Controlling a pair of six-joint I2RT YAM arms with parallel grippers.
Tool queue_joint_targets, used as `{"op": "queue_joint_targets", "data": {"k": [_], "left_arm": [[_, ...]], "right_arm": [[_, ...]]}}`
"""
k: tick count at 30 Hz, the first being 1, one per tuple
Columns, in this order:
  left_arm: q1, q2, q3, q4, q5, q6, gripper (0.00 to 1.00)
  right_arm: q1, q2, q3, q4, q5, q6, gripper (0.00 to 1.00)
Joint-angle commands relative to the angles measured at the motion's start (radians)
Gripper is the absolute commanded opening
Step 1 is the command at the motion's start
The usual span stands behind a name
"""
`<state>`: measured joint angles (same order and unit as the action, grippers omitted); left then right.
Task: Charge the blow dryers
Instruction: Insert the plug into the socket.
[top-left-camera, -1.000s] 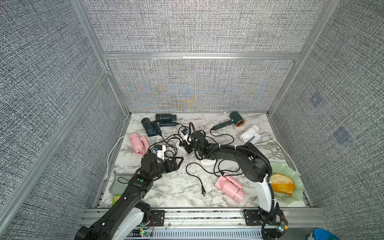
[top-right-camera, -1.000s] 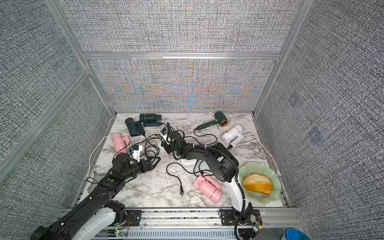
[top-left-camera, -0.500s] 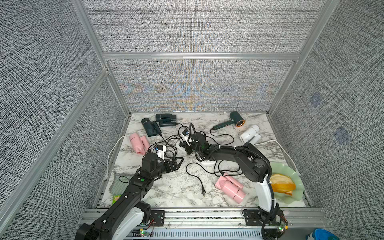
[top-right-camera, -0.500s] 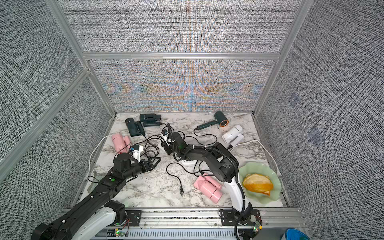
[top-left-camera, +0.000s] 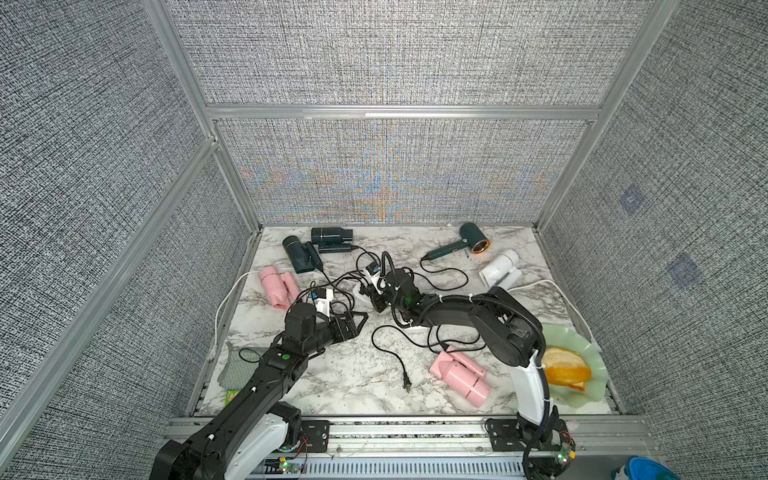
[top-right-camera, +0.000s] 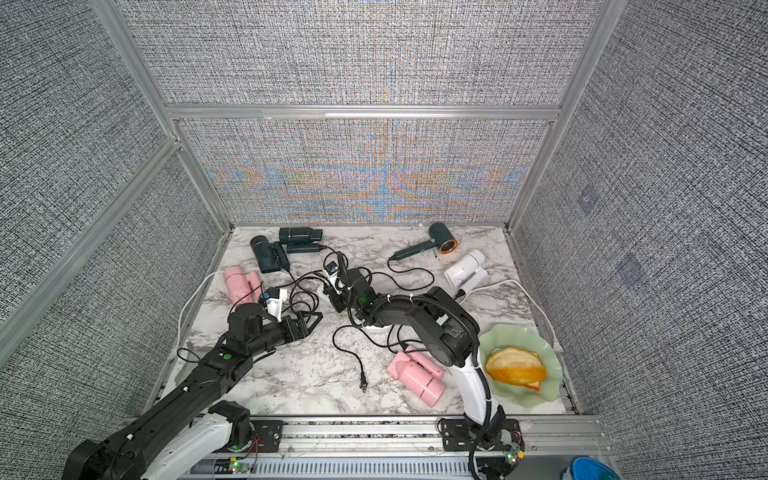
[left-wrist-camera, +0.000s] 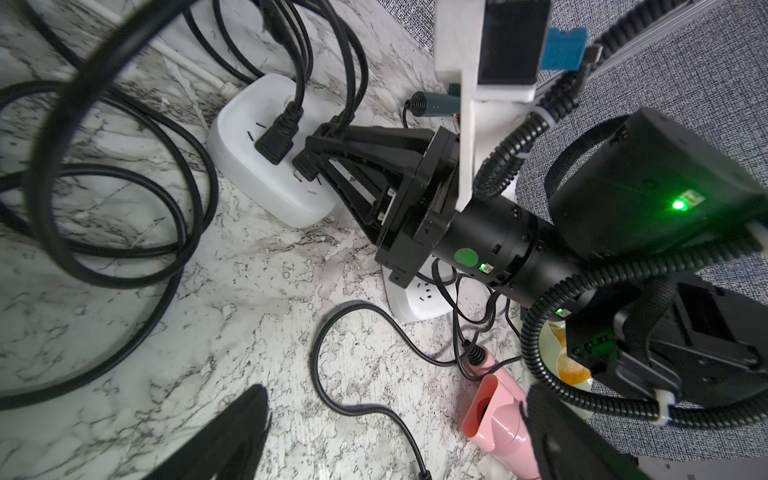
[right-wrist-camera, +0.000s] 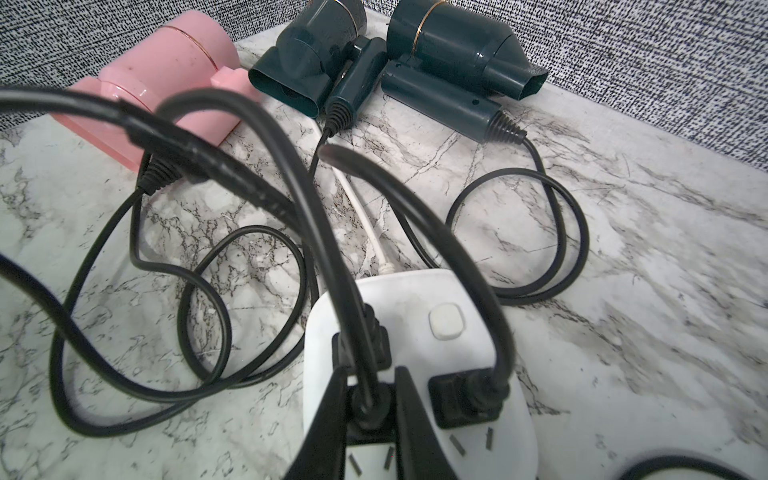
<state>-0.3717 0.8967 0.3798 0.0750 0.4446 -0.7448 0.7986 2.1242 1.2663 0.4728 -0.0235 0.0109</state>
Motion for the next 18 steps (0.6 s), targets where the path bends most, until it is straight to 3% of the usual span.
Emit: {"op": "queue_joint_targets", "data": {"k": [1, 18], "left_arm": [[0.000, 0.006, 0.011, 0.026, -0.001, 0.004, 0.97], [0.001, 0.029, 0.015, 0.057, 0.011, 0.004, 0.97]], "right_arm": [[0.001, 0.007, -0.016, -0.051, 0.007, 0.026, 0.14], [0.001, 0.018, -0.039, -0.049, 0.004, 0.073, 0.15]]}}
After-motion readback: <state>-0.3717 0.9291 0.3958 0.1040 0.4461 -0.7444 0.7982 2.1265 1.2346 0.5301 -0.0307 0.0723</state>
